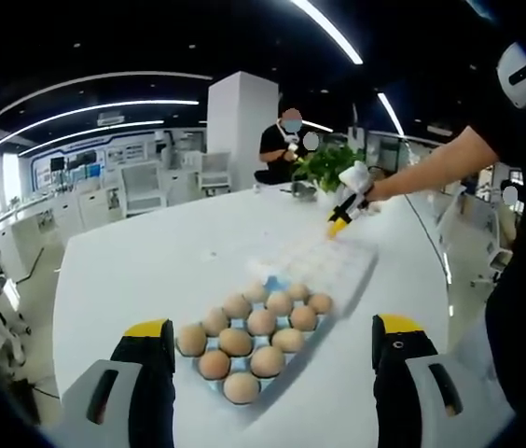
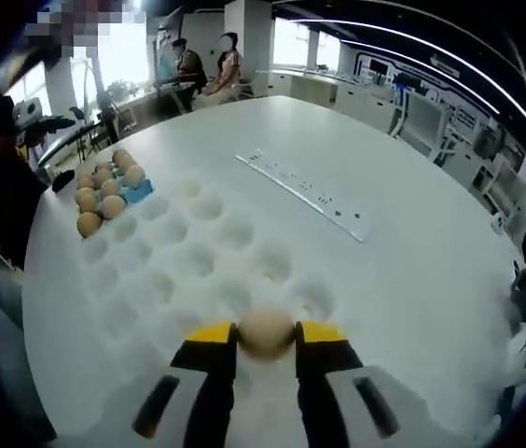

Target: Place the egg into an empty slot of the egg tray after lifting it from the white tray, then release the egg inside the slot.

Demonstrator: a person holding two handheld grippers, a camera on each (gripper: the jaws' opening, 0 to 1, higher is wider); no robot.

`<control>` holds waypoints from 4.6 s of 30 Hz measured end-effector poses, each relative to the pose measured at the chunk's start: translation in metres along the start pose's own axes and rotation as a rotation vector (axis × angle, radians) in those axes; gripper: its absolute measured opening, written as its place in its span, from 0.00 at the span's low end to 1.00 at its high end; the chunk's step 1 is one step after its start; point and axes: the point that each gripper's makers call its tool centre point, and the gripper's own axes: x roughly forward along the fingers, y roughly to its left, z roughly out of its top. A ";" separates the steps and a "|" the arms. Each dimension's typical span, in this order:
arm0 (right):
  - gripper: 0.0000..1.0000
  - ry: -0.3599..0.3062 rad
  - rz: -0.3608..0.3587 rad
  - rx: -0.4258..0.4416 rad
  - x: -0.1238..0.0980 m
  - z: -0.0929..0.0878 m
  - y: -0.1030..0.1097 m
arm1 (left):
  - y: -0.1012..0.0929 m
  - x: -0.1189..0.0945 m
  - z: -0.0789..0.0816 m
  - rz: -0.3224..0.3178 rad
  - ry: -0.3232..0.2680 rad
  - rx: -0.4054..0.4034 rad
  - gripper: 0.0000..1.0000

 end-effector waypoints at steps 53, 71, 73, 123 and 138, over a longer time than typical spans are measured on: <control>0.26 -0.091 0.297 -0.228 0.115 0.133 0.159 | 0.016 -0.034 -0.013 0.040 -0.015 -0.019 0.90; 0.26 -0.034 0.327 -0.275 0.145 0.128 0.175 | 0.022 -0.050 -0.020 0.071 -0.009 -0.037 0.90; 0.26 -0.032 0.327 -0.275 0.145 0.127 0.176 | 0.023 -0.051 -0.021 0.074 -0.008 -0.037 0.90; 0.37 -0.143 0.277 -0.163 0.089 0.106 0.166 | 0.012 -0.032 -0.012 0.038 -0.022 -0.016 0.90; 0.51 -0.202 0.221 -0.112 0.045 0.077 0.162 | 0.001 -0.027 -0.005 0.022 -0.031 0.001 0.90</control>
